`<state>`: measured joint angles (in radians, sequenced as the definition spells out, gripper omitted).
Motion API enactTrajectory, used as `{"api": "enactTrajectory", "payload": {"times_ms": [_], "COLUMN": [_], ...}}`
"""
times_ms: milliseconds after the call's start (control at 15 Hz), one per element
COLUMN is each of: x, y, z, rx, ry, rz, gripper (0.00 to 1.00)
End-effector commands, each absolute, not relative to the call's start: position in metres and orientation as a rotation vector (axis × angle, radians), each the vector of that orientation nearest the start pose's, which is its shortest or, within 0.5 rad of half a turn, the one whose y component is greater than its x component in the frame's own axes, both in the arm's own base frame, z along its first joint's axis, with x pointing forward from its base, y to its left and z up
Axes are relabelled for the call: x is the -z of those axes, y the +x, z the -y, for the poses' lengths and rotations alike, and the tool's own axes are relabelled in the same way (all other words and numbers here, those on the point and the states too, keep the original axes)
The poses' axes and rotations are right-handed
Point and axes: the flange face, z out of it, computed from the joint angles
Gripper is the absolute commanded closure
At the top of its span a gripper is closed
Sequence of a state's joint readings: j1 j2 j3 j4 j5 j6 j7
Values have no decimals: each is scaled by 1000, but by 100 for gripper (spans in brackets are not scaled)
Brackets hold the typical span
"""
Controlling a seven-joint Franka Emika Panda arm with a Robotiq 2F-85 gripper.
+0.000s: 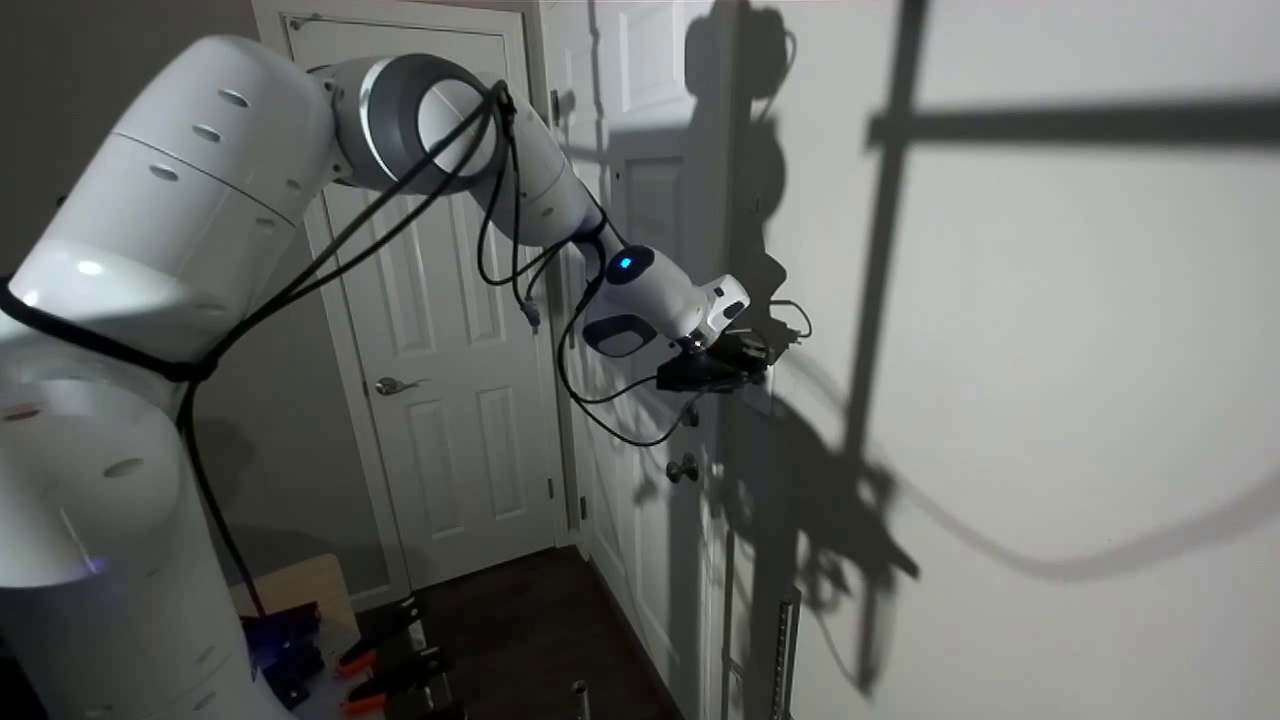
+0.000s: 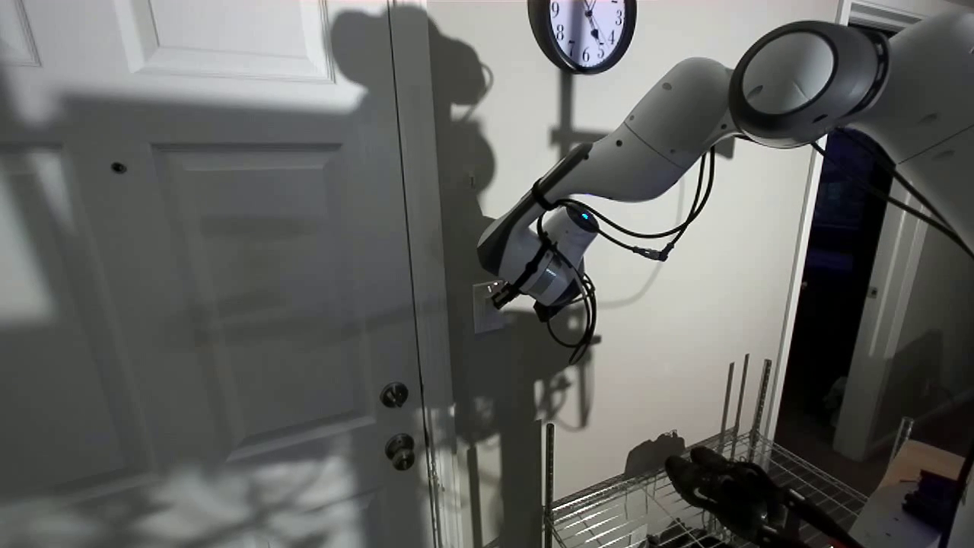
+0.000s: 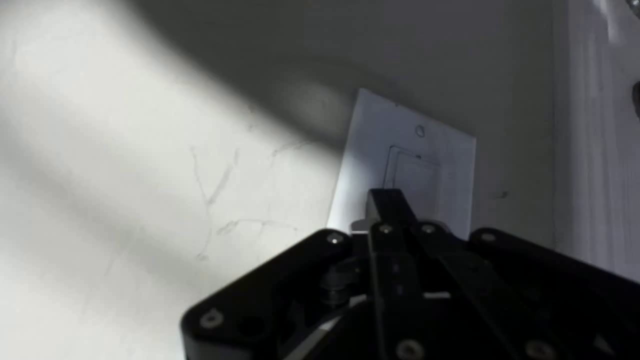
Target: Turn on the light
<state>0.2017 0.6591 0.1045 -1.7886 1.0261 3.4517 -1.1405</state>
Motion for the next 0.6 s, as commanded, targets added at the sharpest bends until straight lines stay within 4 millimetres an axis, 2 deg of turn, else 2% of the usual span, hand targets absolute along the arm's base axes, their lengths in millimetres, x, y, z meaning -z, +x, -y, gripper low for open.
{"api": "enactTrajectory", "payload": {"times_ms": [0,133,400,533], "x": [-275,-273,-270,-282], "y": [678,677,655,642], "z": [-94,-97,-99,-108], "rx": [1449,1440,1363,1343], "ry": [-2934,-2936,-2935,-2901], "rz": [368,354,287,292], "gripper": [100,100,100,100]}}
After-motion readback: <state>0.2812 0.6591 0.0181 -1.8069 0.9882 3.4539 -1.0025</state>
